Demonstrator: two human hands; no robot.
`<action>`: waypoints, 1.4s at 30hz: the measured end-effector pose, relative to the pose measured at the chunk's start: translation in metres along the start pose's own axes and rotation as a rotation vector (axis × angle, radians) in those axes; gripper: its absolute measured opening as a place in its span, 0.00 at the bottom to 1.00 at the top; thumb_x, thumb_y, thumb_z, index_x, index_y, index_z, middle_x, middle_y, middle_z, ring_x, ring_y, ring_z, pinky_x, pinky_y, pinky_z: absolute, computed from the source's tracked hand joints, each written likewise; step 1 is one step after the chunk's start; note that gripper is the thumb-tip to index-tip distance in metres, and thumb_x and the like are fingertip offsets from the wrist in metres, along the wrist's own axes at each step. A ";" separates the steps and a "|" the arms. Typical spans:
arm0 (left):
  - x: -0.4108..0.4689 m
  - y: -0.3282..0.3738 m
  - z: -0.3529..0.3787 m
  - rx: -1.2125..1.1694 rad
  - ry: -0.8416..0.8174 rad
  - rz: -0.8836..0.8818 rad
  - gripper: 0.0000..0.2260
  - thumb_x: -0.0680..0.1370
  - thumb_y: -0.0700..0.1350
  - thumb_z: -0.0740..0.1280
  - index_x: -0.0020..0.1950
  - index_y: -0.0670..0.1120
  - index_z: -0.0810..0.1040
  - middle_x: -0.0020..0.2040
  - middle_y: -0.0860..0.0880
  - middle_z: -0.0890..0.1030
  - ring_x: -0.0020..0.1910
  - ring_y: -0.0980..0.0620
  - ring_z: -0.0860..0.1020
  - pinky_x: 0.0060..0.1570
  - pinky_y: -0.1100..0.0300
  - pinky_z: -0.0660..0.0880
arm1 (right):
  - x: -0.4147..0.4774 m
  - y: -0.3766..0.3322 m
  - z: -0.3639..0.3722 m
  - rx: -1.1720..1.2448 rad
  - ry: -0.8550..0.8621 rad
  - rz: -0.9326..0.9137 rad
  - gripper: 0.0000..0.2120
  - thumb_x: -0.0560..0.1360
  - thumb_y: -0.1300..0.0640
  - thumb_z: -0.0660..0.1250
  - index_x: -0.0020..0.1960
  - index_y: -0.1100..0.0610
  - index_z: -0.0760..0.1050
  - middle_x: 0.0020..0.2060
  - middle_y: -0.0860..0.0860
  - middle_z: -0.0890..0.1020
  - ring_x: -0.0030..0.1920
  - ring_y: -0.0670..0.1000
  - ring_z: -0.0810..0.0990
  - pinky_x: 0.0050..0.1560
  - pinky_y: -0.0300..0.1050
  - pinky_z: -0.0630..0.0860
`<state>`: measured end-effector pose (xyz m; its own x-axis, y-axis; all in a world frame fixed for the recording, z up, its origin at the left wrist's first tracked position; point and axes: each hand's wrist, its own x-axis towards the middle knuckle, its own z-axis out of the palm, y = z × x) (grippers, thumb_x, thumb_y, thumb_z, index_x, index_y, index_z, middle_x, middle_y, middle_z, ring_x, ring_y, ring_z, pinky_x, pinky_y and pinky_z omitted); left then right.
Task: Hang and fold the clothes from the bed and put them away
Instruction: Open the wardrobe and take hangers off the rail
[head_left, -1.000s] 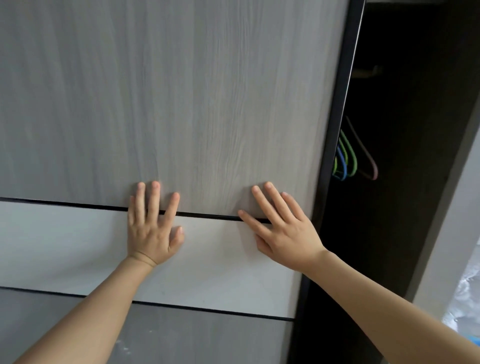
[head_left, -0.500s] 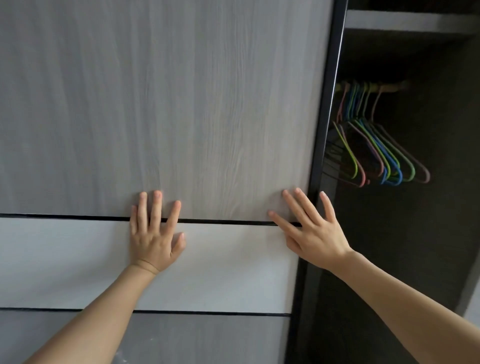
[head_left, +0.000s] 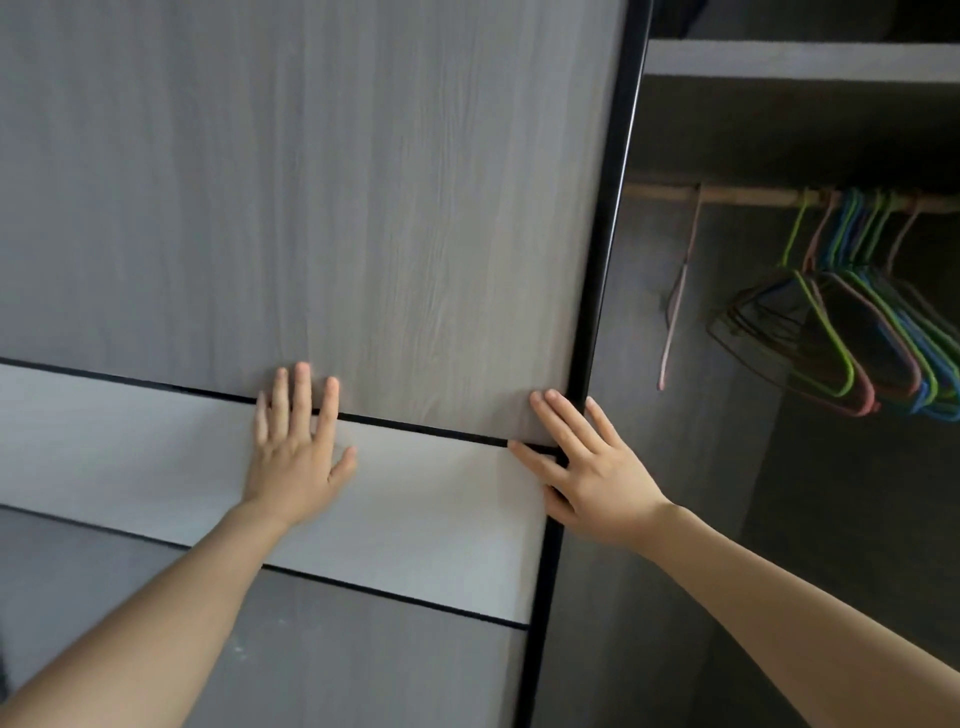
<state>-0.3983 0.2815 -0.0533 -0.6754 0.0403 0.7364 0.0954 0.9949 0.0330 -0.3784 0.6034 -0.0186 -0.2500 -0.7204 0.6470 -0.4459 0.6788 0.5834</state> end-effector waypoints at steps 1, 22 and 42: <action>-0.001 0.003 0.000 0.005 -0.002 -0.034 0.32 0.73 0.53 0.57 0.69 0.31 0.66 0.69 0.27 0.63 0.67 0.25 0.63 0.61 0.31 0.62 | 0.003 -0.002 0.002 0.017 -0.017 -0.007 0.26 0.61 0.59 0.73 0.60 0.55 0.79 0.64 0.66 0.72 0.66 0.65 0.70 0.61 0.65 0.68; -0.007 0.052 -0.007 -0.109 -0.258 -0.486 0.42 0.78 0.59 0.60 0.76 0.39 0.36 0.75 0.33 0.38 0.75 0.36 0.43 0.71 0.45 0.56 | 0.118 -0.037 0.000 0.180 0.035 -0.037 0.33 0.57 0.66 0.77 0.62 0.59 0.77 0.58 0.67 0.77 0.59 0.66 0.77 0.55 0.60 0.75; 0.003 -0.021 -0.010 -0.117 -0.307 -0.589 0.42 0.79 0.54 0.62 0.75 0.38 0.34 0.75 0.35 0.37 0.76 0.39 0.45 0.71 0.46 0.56 | 0.061 -0.014 -0.013 -0.056 -0.089 0.046 0.30 0.53 0.59 0.79 0.56 0.54 0.82 0.55 0.62 0.81 0.56 0.61 0.80 0.51 0.55 0.78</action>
<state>-0.3950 0.2598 -0.0445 -0.8146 -0.4639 0.3482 -0.2855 0.8432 0.4554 -0.3759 0.5515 0.0195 -0.3455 -0.6968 0.6286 -0.3847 0.7161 0.5824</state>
